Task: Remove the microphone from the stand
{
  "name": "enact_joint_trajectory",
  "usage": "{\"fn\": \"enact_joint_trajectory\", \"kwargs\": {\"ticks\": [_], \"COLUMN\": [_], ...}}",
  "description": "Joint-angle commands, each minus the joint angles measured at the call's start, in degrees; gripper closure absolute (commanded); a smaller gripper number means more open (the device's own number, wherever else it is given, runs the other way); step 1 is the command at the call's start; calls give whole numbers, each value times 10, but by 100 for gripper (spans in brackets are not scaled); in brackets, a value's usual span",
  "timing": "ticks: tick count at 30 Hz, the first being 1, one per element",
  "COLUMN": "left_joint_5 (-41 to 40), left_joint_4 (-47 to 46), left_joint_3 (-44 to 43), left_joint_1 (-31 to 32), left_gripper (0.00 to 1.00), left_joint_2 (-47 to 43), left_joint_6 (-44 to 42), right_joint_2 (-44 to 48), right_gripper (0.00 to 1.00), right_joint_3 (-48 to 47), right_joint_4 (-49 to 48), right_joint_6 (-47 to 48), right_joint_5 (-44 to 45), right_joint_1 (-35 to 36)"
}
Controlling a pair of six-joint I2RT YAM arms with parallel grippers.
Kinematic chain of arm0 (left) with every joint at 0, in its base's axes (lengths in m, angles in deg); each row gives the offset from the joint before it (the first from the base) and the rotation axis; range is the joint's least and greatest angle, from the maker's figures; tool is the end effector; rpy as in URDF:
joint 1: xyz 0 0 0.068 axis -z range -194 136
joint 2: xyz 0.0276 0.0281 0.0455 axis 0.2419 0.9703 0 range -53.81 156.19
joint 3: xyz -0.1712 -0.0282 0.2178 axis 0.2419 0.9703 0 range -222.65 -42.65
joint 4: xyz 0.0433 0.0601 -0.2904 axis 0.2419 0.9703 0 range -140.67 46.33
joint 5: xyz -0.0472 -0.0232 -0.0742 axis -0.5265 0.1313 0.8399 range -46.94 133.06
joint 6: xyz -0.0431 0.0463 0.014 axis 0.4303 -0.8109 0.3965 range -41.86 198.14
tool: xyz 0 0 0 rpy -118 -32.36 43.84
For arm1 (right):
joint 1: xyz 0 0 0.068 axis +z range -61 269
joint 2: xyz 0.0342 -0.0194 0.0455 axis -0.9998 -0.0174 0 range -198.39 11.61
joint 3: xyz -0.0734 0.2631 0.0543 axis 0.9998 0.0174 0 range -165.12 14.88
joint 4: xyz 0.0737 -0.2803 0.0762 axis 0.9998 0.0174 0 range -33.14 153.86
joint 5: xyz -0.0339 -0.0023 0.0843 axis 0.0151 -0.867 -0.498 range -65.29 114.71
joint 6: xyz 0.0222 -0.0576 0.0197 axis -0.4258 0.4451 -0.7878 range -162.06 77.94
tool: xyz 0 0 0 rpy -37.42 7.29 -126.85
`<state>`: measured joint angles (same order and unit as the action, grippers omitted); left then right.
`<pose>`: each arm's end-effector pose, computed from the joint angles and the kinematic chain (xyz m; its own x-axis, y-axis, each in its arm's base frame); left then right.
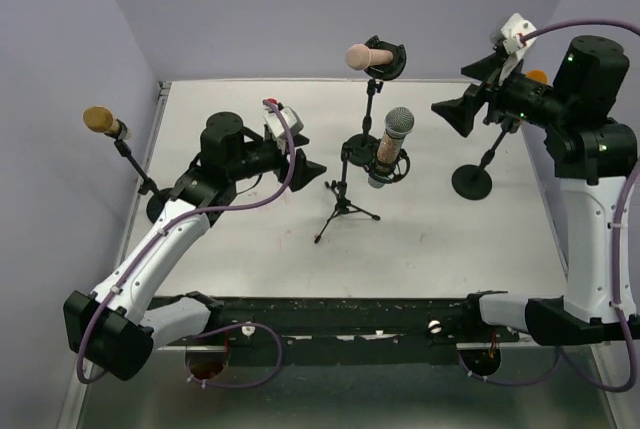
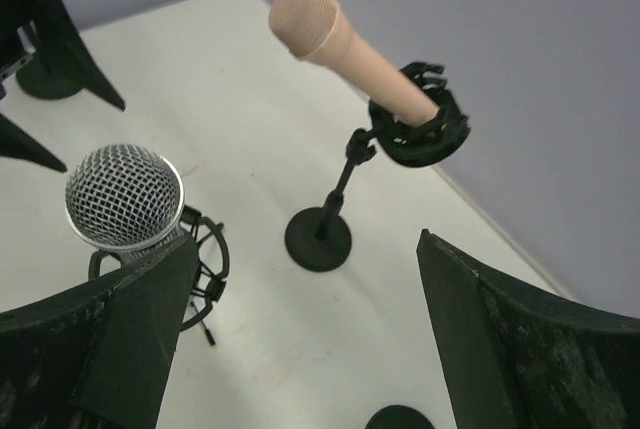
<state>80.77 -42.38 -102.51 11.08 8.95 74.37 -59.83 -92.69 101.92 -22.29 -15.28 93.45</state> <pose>0.2554 -0.1536 0.3767 -0.1177 0.1125 -0.9867 0.8884 0.4558 -0.0540 0.2373 0.0510 0.5686 0.0886 -0.2531 -0.9634 -0.7039 0.6685 -0.2403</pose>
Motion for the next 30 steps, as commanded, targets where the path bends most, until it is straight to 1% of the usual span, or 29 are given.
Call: {"fn": "enact_joint_trajectory", "kwargs": {"ticks": [1,5,9,12,17,19,22,25,27,30], "left_joint_5": [-19,1,42,62,62,64,74,82,85,81], "left_joint_4": [-77,-101,-84,-60,-64,-67,-65,-61,-57,-57], "left_joint_3": [-2,-10,-33,-54,-80,-91,-108,-118,-122,-120], "left_joint_1": [24,39,52,59,68,70,73,77,80,81], "left_gripper": [17,17,17,17,17,17,24,31,37,42], "left_joint_2": [28,53,81,98,126,137,153,162,165,162], "left_joint_6": [16,16,-1,-20,-27,-28,-32,-35,-36,-34], "right_joint_2": [-21,-10,3,7,18,24,28,31,31,29], "right_gripper": [2,3,3,4,4,4,4,4,7,15], "right_joint_3": [20,53,103,125,175,195,222,251,265,278], "right_joint_4": [114,134,128,129,72,39,-19,-80,-123,-153], "right_joint_6": [75,118,133,152,127,108,79,29,-10,-40], "right_joint_5": [-88,-118,-134,-131,-131,-118,-85,-76,-73,-61], "right_joint_1": [-1,-1,7,33,84,115,152,159,159,162]}}
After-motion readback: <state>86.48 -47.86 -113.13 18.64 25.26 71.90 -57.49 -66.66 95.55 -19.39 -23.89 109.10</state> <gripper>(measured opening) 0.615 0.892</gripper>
